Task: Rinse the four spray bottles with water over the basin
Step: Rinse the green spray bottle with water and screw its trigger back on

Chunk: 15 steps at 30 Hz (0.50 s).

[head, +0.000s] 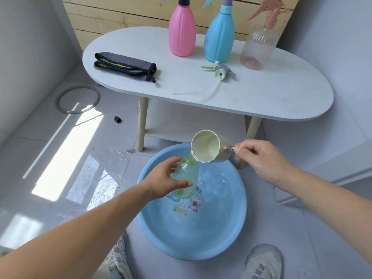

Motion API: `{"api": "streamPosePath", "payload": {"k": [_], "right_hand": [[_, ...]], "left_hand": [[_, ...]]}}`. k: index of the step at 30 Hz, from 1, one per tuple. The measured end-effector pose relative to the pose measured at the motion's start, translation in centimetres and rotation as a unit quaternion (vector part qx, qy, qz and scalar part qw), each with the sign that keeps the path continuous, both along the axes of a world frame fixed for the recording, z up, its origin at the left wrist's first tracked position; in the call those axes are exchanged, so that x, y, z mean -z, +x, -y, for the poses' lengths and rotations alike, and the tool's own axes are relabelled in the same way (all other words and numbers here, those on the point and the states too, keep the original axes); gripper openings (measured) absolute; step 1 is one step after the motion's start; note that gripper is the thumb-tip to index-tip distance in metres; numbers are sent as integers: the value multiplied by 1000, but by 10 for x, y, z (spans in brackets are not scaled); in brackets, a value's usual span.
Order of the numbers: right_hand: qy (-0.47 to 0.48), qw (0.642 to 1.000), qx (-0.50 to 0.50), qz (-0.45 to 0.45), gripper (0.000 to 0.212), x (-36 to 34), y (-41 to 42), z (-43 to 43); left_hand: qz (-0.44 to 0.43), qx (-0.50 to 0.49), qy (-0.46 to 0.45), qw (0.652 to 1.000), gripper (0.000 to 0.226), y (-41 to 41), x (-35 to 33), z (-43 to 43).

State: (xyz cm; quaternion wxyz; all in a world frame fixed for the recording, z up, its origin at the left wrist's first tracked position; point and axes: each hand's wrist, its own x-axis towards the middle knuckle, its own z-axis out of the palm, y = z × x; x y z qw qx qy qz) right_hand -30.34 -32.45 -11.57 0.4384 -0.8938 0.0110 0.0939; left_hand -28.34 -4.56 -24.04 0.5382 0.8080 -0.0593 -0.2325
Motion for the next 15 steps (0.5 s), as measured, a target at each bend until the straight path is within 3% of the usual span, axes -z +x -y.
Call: {"api": "streamPosePath", "payload": {"k": [15], "right_hand": [[2, 1000, -5, 19, 31, -7, -2, -8]], "left_hand": [[6, -8, 0, 1000, 76, -1, -2, 0]]}}
